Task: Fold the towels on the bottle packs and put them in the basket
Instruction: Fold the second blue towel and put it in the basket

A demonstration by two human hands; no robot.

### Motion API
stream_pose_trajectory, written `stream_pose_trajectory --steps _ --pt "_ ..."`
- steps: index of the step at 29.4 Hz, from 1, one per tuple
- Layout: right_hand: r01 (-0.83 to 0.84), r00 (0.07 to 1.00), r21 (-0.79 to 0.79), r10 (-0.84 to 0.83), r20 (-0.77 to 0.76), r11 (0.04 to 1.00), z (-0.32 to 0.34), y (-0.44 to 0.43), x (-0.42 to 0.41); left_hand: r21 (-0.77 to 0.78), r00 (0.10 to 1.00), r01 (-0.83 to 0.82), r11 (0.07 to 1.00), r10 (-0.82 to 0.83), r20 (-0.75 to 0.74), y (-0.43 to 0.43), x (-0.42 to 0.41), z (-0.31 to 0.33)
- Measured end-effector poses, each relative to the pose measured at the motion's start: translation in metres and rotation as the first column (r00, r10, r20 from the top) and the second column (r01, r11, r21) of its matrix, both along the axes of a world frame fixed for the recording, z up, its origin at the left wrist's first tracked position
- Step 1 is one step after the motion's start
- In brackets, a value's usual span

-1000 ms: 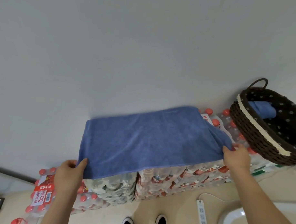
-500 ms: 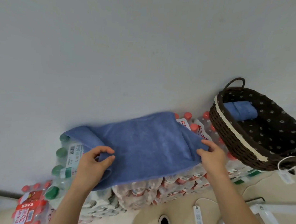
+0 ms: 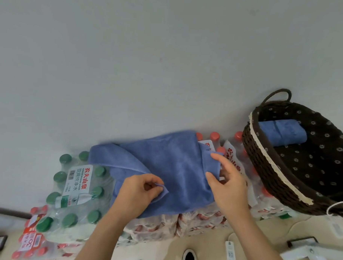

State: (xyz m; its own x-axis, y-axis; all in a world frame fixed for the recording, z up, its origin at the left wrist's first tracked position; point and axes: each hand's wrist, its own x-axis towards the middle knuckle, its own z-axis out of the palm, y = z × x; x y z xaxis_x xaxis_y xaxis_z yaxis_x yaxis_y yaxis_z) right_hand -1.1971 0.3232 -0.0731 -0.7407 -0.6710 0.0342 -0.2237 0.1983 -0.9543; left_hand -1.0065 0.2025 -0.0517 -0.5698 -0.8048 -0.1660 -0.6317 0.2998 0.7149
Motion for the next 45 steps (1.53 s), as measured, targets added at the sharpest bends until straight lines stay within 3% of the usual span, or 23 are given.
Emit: stream_pose_trajectory --steps 4,10,16,18,25,38,42,45 --pt "-0.131 0.991 -0.108 0.125 -0.056 0.985 0.014 -0.007 0.019 -0.038 0.991 -0.008 0.999 0.003 -0.137 0.011 -0.02 0.014" --pt "-0.158 0.985 -0.182 0.168 0.036 0.97 0.024 -0.013 0.033 -0.339 0.959 -0.084 0.937 -0.017 -0.285 0.015 -0.034 0.028" --pt "-0.155 0.964 -0.211 0.195 0.182 0.965 0.035 -0.017 0.037 0.024 0.882 -0.1 0.995 0.1 -0.46 0.019 -0.041 0.05" --pt "-0.169 0.956 -0.24 0.218 0.196 0.956 0.04 -0.017 0.037 0.067 0.872 -0.106 0.992 0.125 -0.473 0.02 -0.043 0.053" --pt "-0.22 0.948 -0.32 0.279 0.154 0.922 0.051 -0.016 0.043 0.063 0.85 -0.111 0.992 0.127 -0.511 0.02 -0.046 0.053" --pt "-0.246 0.96 -0.317 0.276 0.053 0.916 0.058 -0.017 0.045 0.174 0.793 -0.148 0.974 0.222 -0.567 0.024 -0.051 0.052" --pt "-0.217 0.963 -0.296 0.255 0.093 0.93 0.061 -0.019 0.041 0.201 0.823 -0.13 0.971 0.218 -0.525 0.024 -0.053 0.051" --pt "-0.191 0.96 -0.247 0.234 0.155 0.95 0.06 -0.025 0.037 0.072 0.861 -0.211 0.975 0.22 -0.458 0.024 -0.055 0.046"
